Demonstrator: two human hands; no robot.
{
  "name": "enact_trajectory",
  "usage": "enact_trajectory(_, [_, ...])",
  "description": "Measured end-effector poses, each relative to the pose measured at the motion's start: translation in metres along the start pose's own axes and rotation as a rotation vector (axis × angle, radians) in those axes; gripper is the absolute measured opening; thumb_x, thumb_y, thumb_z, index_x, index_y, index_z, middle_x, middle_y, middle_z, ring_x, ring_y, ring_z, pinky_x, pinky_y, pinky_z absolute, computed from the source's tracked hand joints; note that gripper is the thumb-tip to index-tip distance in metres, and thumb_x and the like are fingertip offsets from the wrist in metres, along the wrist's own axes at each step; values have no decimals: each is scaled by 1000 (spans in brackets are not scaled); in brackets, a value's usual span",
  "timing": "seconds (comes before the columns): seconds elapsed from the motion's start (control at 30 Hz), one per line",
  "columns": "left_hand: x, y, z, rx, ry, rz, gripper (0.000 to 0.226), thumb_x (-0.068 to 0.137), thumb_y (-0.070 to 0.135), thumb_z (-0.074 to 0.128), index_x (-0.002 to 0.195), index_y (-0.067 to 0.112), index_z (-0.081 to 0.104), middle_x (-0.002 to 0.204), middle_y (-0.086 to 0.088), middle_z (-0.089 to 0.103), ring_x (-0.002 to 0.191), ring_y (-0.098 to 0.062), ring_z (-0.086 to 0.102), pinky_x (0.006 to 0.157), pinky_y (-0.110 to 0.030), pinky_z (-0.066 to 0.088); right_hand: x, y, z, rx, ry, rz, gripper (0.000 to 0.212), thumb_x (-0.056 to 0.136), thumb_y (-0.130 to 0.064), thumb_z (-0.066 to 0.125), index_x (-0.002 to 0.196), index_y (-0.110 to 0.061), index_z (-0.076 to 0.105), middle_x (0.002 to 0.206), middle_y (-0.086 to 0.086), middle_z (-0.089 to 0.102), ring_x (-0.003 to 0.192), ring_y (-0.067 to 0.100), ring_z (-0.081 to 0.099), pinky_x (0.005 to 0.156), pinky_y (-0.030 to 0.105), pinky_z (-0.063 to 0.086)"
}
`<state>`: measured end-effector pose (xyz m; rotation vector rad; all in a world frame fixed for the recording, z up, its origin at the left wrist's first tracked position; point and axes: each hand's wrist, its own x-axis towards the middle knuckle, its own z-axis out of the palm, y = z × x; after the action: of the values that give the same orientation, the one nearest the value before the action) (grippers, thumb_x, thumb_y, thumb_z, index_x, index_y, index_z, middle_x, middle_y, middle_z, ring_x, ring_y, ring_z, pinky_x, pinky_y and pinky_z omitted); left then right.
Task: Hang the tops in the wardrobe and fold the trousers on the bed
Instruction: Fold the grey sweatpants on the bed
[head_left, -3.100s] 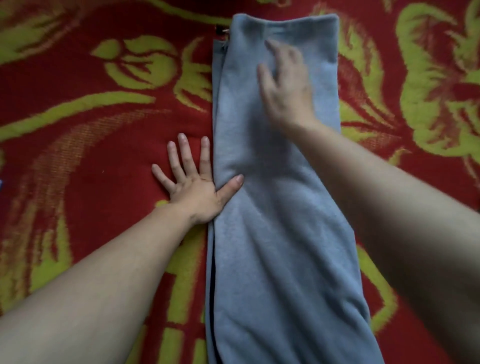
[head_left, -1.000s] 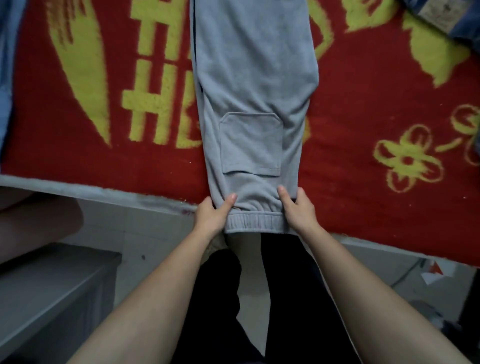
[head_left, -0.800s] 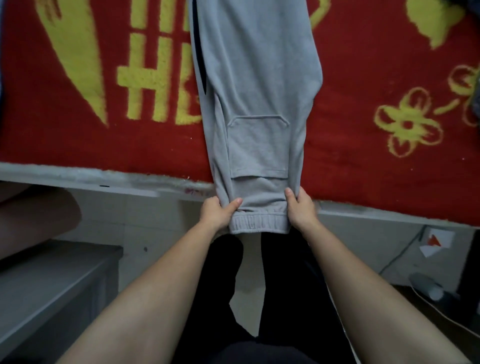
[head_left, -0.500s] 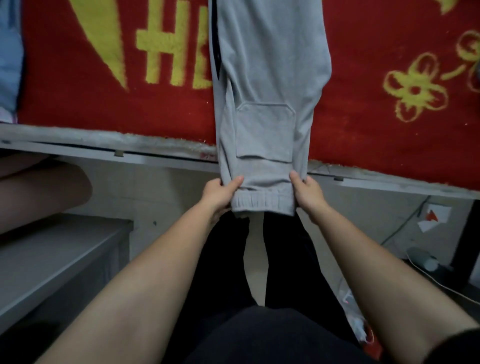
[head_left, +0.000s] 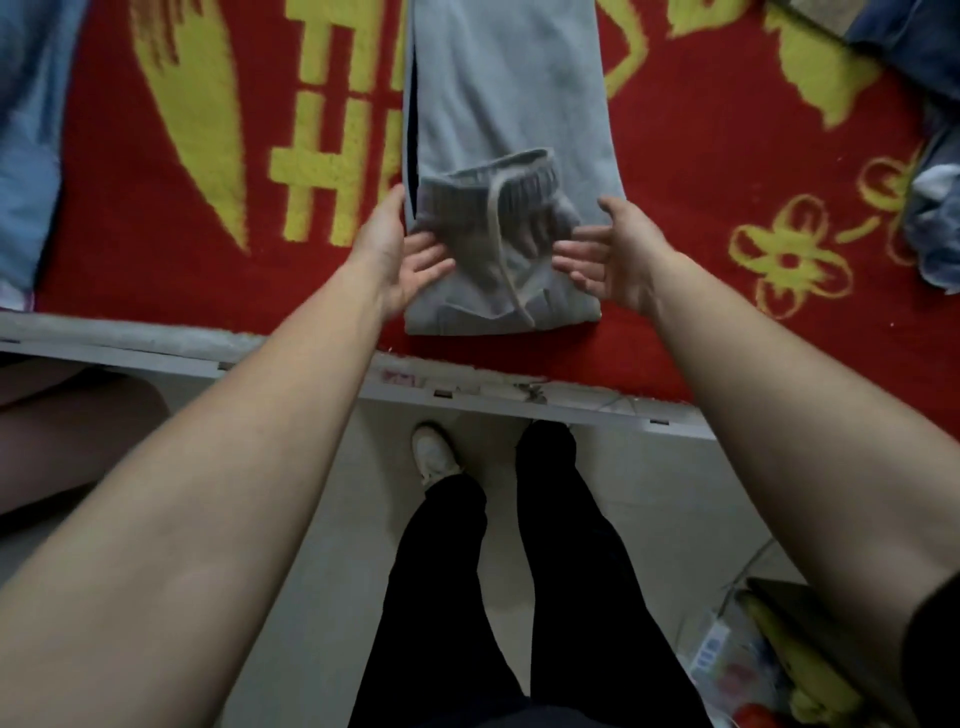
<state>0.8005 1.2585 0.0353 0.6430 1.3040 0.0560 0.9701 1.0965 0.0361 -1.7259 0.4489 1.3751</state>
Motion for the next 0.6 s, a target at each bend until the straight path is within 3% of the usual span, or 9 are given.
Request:
enact_trajectory(0.07, [15,-1,4,239,154,130,53,97,41,51,142,16,43,106,-3,56,88,-16,59,78,-38,55,16,-2,0,-110,72,-86,32,98,-41,47,110,-14,60,90,5,67,77,22,69,56,27,51])
enact_trajectory(0.13, [30,-12,1,592,299,256,57,90,35,59,141,15,42,117,-2,59,98,-19,61,85,-38,54,35,6,-3,-422,171,-229,31,91,-39,56,106,-15,70,86,2,66,77,23,64,62,33,53])
enact_trajectory(0.23, [42,-26,1,889,373,338,59,87,34,62,139,13,44,134,-8,53,120,-25,54,103,-37,44,51,15,-6,-793,283,-420,55,90,-51,57,132,-17,59,126,5,65,118,23,60,101,36,46])
enact_trajectory(0.33, [52,-30,8,972,421,367,58,90,37,62,140,14,42,141,-10,44,127,-28,48,105,-34,38,61,10,-3,-862,224,-456,65,91,-61,53,142,-19,50,136,4,59,128,24,53,106,37,41])
enact_trajectory(0.5, [70,-20,10,1005,409,327,51,87,42,67,125,10,59,126,-9,64,115,-28,59,93,-33,46,65,-1,9,-1052,95,-445,69,86,-71,53,131,-19,56,129,8,63,123,30,56,101,40,45])
enact_trajectory(0.6, [72,-10,6,979,393,273,48,79,44,73,114,13,68,114,-8,69,105,-28,65,92,-40,53,73,-2,12,-1056,168,-489,52,86,-59,58,120,-19,60,125,12,60,121,32,53,102,43,44])
